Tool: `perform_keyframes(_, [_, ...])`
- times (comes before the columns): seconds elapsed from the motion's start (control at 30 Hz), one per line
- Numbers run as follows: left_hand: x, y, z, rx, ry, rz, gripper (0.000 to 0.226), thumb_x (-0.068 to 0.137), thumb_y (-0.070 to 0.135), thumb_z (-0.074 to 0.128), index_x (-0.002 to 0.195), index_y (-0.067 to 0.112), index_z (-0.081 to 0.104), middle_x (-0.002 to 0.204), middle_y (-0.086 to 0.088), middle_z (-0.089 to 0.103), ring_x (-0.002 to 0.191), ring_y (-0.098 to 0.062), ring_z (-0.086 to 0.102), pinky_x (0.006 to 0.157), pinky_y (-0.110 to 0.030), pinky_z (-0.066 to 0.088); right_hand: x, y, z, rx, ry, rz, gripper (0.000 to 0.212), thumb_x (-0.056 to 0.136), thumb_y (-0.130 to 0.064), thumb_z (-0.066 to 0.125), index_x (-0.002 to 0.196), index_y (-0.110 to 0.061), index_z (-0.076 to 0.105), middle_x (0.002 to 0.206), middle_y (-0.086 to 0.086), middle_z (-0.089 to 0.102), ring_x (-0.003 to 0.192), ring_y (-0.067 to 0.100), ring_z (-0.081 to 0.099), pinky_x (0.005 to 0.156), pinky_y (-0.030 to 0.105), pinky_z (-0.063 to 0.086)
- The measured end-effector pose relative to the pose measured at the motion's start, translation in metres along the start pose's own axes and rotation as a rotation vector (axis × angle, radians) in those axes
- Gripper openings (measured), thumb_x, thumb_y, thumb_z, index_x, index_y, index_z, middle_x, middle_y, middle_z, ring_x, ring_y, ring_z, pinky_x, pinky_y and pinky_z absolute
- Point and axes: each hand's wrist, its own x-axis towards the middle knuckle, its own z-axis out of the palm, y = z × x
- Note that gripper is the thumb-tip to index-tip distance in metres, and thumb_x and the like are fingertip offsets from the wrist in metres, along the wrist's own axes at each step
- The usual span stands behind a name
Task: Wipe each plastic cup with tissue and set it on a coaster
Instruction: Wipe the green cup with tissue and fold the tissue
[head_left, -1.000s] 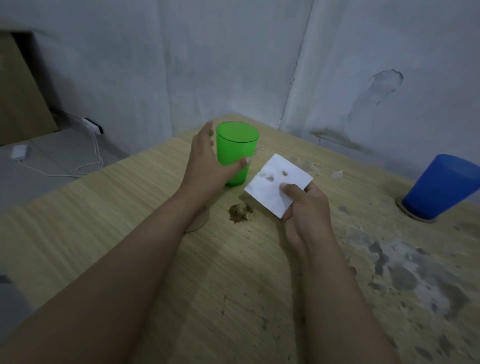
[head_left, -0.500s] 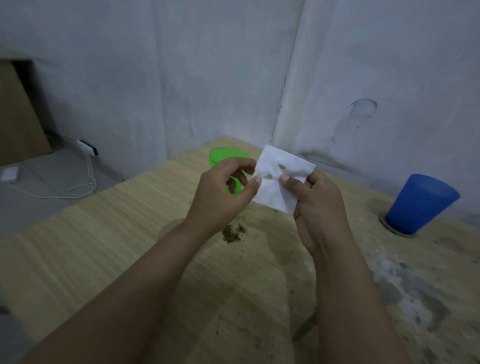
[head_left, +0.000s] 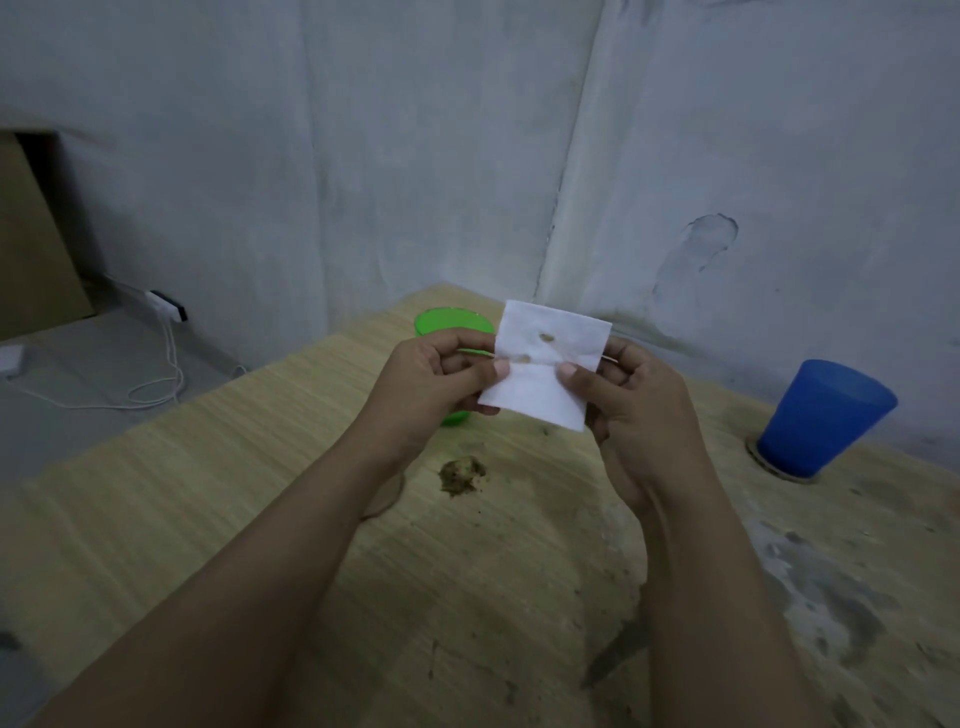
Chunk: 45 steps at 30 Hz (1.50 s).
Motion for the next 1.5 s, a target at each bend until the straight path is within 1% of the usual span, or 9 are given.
perform_keyframes(0.17, [0.002, 0.001, -0.003, -0.041, -0.021, -0.044, 0.020, 0.089, -0.008, 0.051, 0.086, 0.008, 0.064, 0.061, 0.007, 0.068, 0.054, -0.001, 0.060, 0.051, -0.013, 0.050, -0.001, -0.002, -0.003, -0.051, 0.021, -0.054, 0.025, 0.080, 0.014, 0.056, 0.070, -0.007, 0.067, 0.077, 0.004, 0.072, 0.077, 0.016, 0.068, 0.066, 0.022, 0.056])
perform_keyframes(0.37, [0.003, 0.001, -0.003, -0.097, -0.042, -0.135, 0.024, 0.094, 0.004, 0.045, 0.082, 0.005, 0.066, 0.067, 0.004, 0.067, 0.055, -0.004, 0.061, 0.055, -0.018, 0.053, -0.002, 0.000, -0.008, -0.224, -0.015, -0.116, 0.034, 0.078, 0.014, 0.055, 0.066, -0.013, 0.071, 0.083, -0.001, 0.074, 0.088, 0.013, 0.069, 0.075, 0.025, 0.054])
perform_keyframes(0.47, [0.002, -0.003, -0.003, 0.050, -0.025, -0.086, 0.009, 0.083, 0.004, 0.065, 0.081, 0.012, 0.068, 0.070, 0.005, 0.066, 0.059, -0.004, 0.060, 0.054, -0.016, 0.051, -0.003, 0.001, -0.008, -0.275, -0.025, -0.119, 0.036, 0.078, 0.012, 0.053, 0.066, -0.015, 0.074, 0.089, 0.000, 0.075, 0.093, 0.015, 0.068, 0.081, 0.031, 0.054])
perform_keyframes(0.63, [0.003, -0.006, -0.006, 0.155, -0.056, -0.014, 0.022, 0.078, -0.005, 0.070, 0.088, 0.014, 0.068, 0.078, 0.002, 0.065, 0.061, -0.006, 0.061, 0.061, -0.015, 0.052, -0.004, -0.003, -0.006, -0.322, 0.001, -0.111, 0.035, 0.082, 0.005, 0.043, 0.068, -0.012, 0.070, 0.089, 0.008, 0.073, 0.093, 0.025, 0.065, 0.082, 0.034, 0.052])
perform_keyframes(0.8, [-0.001, -0.006, -0.003, 0.223, -0.166, -0.037, 0.029, 0.078, -0.003, 0.072, 0.103, 0.010, 0.066, 0.075, -0.003, 0.069, 0.071, -0.013, 0.067, 0.071, -0.023, 0.056, -0.007, -0.004, -0.004, -0.565, -0.122, -0.037, 0.013, 0.082, -0.011, 0.068, 0.094, -0.016, 0.069, 0.090, 0.003, 0.071, 0.083, 0.012, 0.065, 0.066, 0.011, 0.049])
perform_keyframes(0.97, [-0.002, -0.010, -0.006, 0.388, -0.181, 0.000, 0.024, 0.077, 0.001, 0.074, 0.096, 0.014, 0.067, 0.066, 0.004, 0.068, 0.067, -0.008, 0.064, 0.065, -0.023, 0.053, -0.009, 0.002, -0.002, -0.667, -0.182, 0.073, 0.014, 0.077, -0.005, 0.070, 0.082, -0.019, 0.072, 0.082, 0.011, 0.074, 0.079, 0.028, 0.069, 0.074, 0.041, 0.054])
perform_keyframes(1.2, [-0.015, -0.003, -0.019, 0.874, -0.273, 0.050, 0.017, 0.084, 0.023, 0.070, 0.099, 0.017, 0.066, 0.088, -0.001, 0.071, 0.084, -0.011, 0.066, 0.076, -0.026, 0.050, 0.000, 0.021, 0.009, -0.901, 0.014, -0.062, 0.012, 0.076, -0.005, 0.068, 0.071, -0.016, 0.067, 0.069, 0.003, 0.067, 0.065, 0.013, 0.058, 0.056, 0.022, 0.041])
perform_keyframes(1.33, [-0.042, -0.015, -0.049, 1.211, -0.200, 0.055, 0.040, 0.085, 0.044, 0.063, 0.118, 0.021, 0.059, 0.116, 0.006, 0.063, 0.107, -0.011, 0.057, 0.083, -0.022, 0.040, -0.005, 0.039, 0.028, -1.154, 0.201, -0.218, 0.023, 0.085, -0.008, 0.056, 0.100, -0.015, 0.071, 0.090, 0.009, 0.072, 0.084, 0.024, 0.065, 0.068, 0.028, 0.048])
perform_keyframes(1.5, [-0.067, -0.035, -0.060, 1.442, -0.216, -0.016, 0.089, 0.077, 0.075, 0.044, 0.142, 0.015, 0.033, 0.144, -0.003, 0.041, 0.135, -0.019, 0.032, 0.114, -0.037, 0.022, -0.017, 0.064, 0.049, -1.552, 0.021, -0.155, 0.027, 0.083, -0.011, 0.053, 0.107, -0.014, 0.066, 0.093, 0.015, 0.067, 0.090, 0.034, 0.063, 0.072, 0.032, 0.047])
